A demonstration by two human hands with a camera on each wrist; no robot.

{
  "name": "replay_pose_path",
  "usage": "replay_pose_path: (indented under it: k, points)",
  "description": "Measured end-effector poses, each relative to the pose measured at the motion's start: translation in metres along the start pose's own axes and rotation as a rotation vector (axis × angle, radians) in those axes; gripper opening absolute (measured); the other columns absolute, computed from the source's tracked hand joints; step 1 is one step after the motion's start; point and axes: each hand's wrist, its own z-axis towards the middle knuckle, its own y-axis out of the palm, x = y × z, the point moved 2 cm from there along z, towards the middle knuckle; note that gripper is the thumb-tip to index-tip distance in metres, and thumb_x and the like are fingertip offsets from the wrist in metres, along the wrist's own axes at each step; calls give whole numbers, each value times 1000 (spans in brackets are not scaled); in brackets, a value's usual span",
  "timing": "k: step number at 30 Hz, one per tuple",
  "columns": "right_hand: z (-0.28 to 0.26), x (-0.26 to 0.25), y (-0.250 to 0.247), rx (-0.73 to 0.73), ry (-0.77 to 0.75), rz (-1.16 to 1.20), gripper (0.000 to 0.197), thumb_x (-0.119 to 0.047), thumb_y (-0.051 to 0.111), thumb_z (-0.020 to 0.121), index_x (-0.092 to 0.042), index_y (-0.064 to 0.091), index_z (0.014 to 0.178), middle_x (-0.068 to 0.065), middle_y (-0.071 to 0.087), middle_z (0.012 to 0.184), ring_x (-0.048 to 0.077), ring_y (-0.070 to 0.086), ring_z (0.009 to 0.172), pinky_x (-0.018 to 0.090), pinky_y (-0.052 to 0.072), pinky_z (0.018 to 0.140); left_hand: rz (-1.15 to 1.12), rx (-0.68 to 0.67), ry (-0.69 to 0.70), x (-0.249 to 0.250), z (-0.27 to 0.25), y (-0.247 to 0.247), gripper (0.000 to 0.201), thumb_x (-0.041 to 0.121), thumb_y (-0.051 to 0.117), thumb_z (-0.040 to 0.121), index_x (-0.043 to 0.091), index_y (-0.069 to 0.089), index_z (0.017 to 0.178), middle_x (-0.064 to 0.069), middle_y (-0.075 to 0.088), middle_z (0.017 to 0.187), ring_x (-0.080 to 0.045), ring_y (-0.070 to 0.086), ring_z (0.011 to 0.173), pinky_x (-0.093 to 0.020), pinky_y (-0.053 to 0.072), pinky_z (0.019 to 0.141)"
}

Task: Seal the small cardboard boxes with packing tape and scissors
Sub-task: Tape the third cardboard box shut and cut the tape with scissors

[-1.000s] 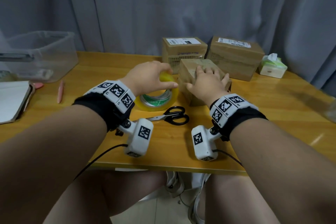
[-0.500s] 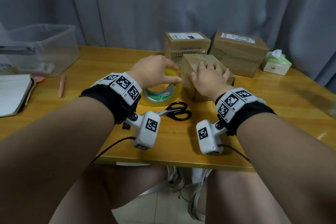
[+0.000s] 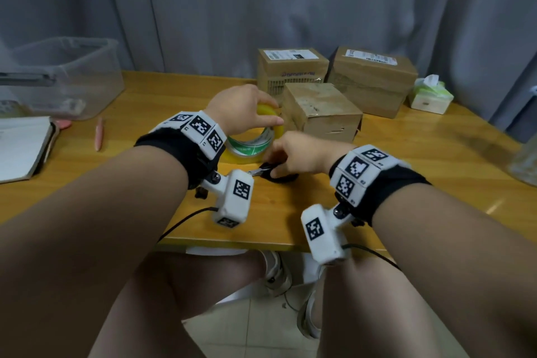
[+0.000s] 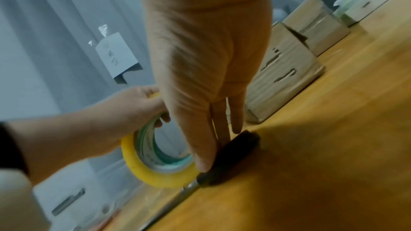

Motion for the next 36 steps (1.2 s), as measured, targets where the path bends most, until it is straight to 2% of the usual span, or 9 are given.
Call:
replay_pose_path:
  k: [7, 10, 15, 19, 21, 23, 26, 28, 36]
  points:
    - [-16, 17, -6, -115, 110, -228, 52, -13, 64, 88, -19, 47, 137, 5, 55, 127, 23, 53, 113, 24, 39, 80, -74, -107, 35, -1, -1, -7, 48, 52, 58, 86, 28, 59, 127, -3, 55, 125, -21, 51, 116, -27, 36, 87]
    - [-38, 38, -15, -167, 245, -323, 52, -12, 62, 86, -20, 48, 135, 4, 56, 121, 23, 54, 105, 29, 43, 75, -39, -189, 35, 5, 7, -13, 40, 47, 59, 87, 24, 63, 120, -4, 58, 122, -23, 53, 113, -30, 41, 95]
    - [-72, 56, -44, -97, 421, -40, 39, -22, 67, 86, -22, 56, 123, -2, 55, 99, 13, 52, 81, 25, 40, 63, -11, -224, -26, 18, 27, -18, 32, 44, 50, 92, 13, 60, 94, -4, 61, 89, -21, 56, 84, -32, 45, 74]
    - [-88, 52, -42, -191, 450, 323, 45, -47, 66, 83, -17, 56, 116, 2, 63, 94, 19, 58, 91, 34, 42, 87, 16, -252, -70, 23, 41, -18, 30, 39, 59, 90, 12, 53, 77, -3, 52, 72, -18, 48, 68, -28, 40, 61]
    - [-88, 50, -31, -247, 437, 505, 39, -42, 63, 87, -14, 56, 114, 7, 64, 93, 22, 58, 88, 34, 41, 84, 31, -277, -76, 26, 46, -16, 27, 33, 63, 87, 11, 54, 77, -4, 53, 72, -20, 50, 68, -31, 44, 65]
    - [-83, 46, -20, -176, 435, 668, 36, -34, 63, 89, -11, 56, 115, 12, 67, 100, 22, 64, 86, 31, 42, 77, 51, -278, -66, 30, 47, -14, 25, 32, 66, 86, 10, 56, 78, -4, 55, 73, -20, 52, 71, -32, 46, 67]
    - [-69, 40, -6, 31, 484, 601, 62, -54, 47, 93, -8, 45, 134, 13, 62, 114, 28, 64, 97, 30, 49, 72, 39, -241, -51, 32, 46, -8, 25, 31, 67, 85, 9, 56, 77, -4, 52, 71, -20, 50, 69, -30, 42, 62]
    - [-59, 40, 2, 132, 558, 597, 69, -60, 42, 92, -9, 41, 139, 10, 62, 105, 25, 64, 92, 35, 54, 75, 26, -196, -46, 31, 44, -6, 24, 30, 67, 85, 10, 57, 77, -4, 54, 72, -19, 50, 69, -30, 43, 63]
    - [-31, 21, 15, 89, 486, 395, 53, -62, 71, 72, -13, 57, 88, 1, 56, 82, 17, 54, 74, 28, 40, 59, -50, -60, -21, 20, 35, -5, 27, 32, 57, 89, 16, 51, 69, 1, 51, 65, -18, 48, 66, -26, 37, 53]
